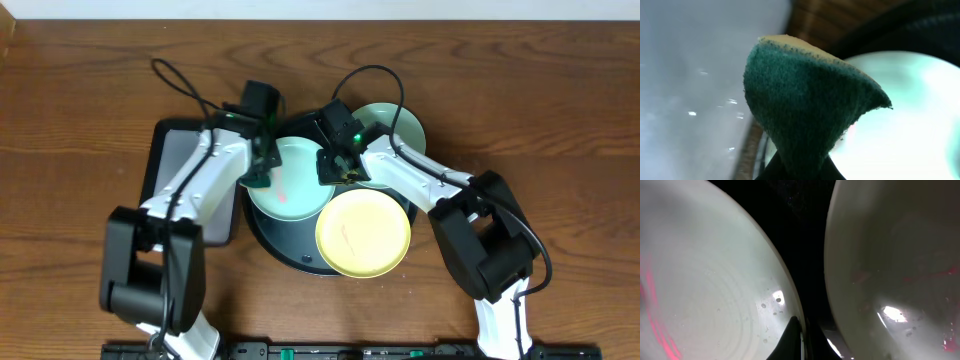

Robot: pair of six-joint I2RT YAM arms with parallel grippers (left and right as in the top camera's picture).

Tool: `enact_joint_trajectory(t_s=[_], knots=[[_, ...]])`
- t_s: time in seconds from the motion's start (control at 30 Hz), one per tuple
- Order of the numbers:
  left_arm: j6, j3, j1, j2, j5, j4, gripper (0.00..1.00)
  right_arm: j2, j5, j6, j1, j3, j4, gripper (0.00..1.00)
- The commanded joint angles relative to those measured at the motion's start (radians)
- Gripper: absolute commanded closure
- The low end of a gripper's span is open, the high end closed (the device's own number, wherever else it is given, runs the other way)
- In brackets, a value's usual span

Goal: Clean dirty plates on tray and stack at the side
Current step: 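Scrub the held green plate with the sponge in the left gripper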

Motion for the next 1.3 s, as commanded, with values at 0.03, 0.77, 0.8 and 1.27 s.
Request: enact_joint_trajectory(t_s=[0.03, 0.77, 0.8, 1.27], knots=[[-0.034, -0.003, -0.035, 0.014, 0.001, 0.019, 0.92, 0.047, 0.024, -0.007, 0.009, -0.002, 0.004, 0.99], [0.024, -0.022, -0.048, 0.139, 0.244, 0.030, 0.93, 0.047, 0.024, -0.007, 0.009, -0.002, 0.002, 0.99], [0.027, -0.022, -0.048, 0.139, 0.204, 0.043, 0.92, 0.047, 0.024, -0.007, 0.010, -0.002, 0.003, 0.99], [-0.051, -0.022, -0.047, 0.139, -0.018, 0.034, 0.93, 0.047, 0.024, -0.007, 0.008, -0.002, 0.000, 0.98]])
